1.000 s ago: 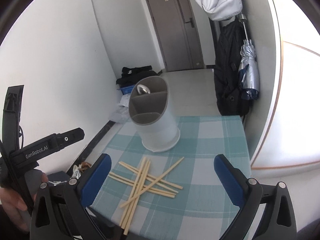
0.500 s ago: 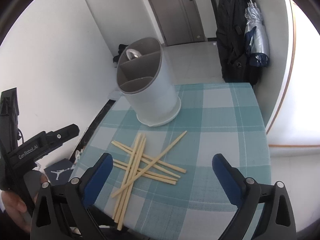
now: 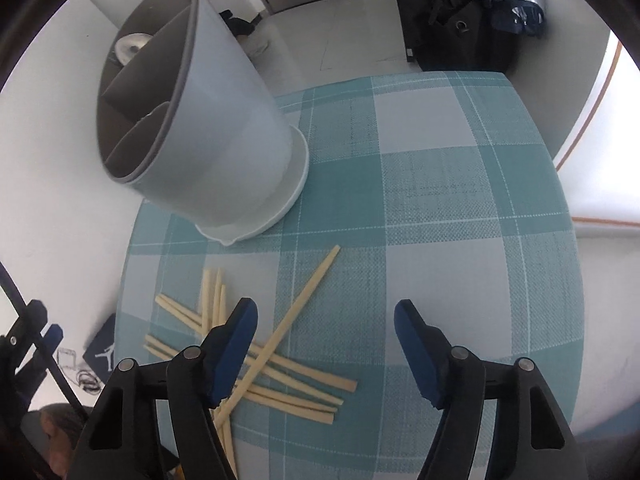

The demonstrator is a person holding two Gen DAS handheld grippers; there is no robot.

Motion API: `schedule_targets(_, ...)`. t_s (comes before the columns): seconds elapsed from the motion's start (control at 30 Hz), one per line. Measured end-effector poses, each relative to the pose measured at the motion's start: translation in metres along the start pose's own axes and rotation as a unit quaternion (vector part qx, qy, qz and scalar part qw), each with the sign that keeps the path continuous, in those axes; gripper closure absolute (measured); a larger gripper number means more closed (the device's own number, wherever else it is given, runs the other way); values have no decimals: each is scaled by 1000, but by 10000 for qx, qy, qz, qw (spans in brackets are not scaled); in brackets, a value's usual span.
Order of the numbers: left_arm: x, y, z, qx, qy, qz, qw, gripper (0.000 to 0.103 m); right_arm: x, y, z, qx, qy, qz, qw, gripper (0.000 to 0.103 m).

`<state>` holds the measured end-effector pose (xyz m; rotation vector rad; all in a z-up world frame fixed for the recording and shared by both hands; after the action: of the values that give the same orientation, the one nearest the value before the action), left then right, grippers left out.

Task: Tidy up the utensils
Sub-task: 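Grasp one chopstick with the right gripper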

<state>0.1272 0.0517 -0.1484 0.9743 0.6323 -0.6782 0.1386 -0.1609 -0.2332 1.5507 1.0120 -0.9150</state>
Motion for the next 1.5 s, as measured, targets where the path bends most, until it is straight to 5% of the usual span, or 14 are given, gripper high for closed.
schedule_targets(0.3, 2, 2, -14, -264, 90, -75, 9996, 1, 17, 11, -15, -589, -756, 79, 9954, 58)
schedule_targets(0.43, 2, 2, -16, -287, 123, -76, 9995, 1, 17, 7, -19, -957, -1132, 229, 9887, 84)
schedule_targets(0.5, 1, 2, -15, -268, 136, -72, 9995, 1, 16, 5, -18, -1034, -1195, 327, 9869, 89)
schedule_targets(0.83, 12, -4, -16, -53, 416, -131, 9990, 1, 14, 8, -20, -996, -725, 397, 9916, 99)
schedule_targets(1.03, 17, -13, 2, 338, 212, -381, 9985, 1, 3, 13, -18, -917, -382, 543, 9936, 100)
schedule_targets(1.23, 30, -39, 29, 1272, 255, -752, 9887, 1, -15, 11, -9, -536, 337, 603, 9962, 100)
schedule_targets(1.4, 41, -61, 35, 1462, 255, -1225, 9813, 1, -32, 10, 3, -228, 847, 805, 9929, 100)
schedule_targets(1.5, 46, -58, 33, 1592, 514, -1185, 9788, 1, -42, 12, 11, 15, 1093, 971, 9892, 100)
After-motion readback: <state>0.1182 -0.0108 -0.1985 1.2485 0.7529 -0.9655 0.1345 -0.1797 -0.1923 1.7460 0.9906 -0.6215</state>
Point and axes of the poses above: each gripper's, at about its wrist camera, not at the fingertips, and x roughly the way its jaws point, z to its right, y to its top, the point moved 10 cm from there along x, roughly the way its jaws point, and after that the axes turned 4 degrees about -y, right-handed, at the moved point
